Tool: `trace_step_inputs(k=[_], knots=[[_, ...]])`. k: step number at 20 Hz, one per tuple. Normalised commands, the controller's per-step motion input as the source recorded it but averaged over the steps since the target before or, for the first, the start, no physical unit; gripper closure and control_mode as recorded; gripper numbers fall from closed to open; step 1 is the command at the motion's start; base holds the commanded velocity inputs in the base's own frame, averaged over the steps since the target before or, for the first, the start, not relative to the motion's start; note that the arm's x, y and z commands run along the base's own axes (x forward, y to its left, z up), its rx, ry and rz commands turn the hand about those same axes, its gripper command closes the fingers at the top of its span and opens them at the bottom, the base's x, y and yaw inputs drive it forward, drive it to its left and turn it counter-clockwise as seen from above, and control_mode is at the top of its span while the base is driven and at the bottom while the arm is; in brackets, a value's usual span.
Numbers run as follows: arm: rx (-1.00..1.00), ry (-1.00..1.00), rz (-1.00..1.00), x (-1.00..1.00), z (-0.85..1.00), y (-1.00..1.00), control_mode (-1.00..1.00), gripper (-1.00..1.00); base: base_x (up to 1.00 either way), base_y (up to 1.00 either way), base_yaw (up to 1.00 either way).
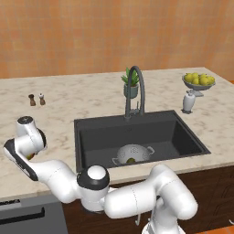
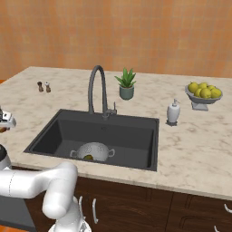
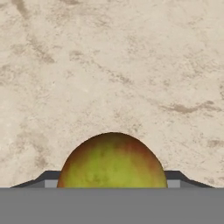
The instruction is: Put the colander in the sink, put the mango, apple in the colander, and turn on the sink faucet and pour water over the colander.
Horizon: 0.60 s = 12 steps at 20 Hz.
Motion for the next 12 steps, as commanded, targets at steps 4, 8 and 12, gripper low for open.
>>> trace_step_inputs(k=[4, 8, 12], knots=[[0.00, 0.00, -0.01, -0.01, 0.29, -0.40, -1.00, 1.00, 0.00, 0.00, 0.00], [0.00, 0.03, -0.06, -0.04, 0.32, -0.86, -1.00, 1.00, 0.00, 0.00, 0.00], [0.00, 0.05, -0.11, -0.07, 0.16, -0.99, -1.00, 1.00, 0.00, 0.00, 0.00]])
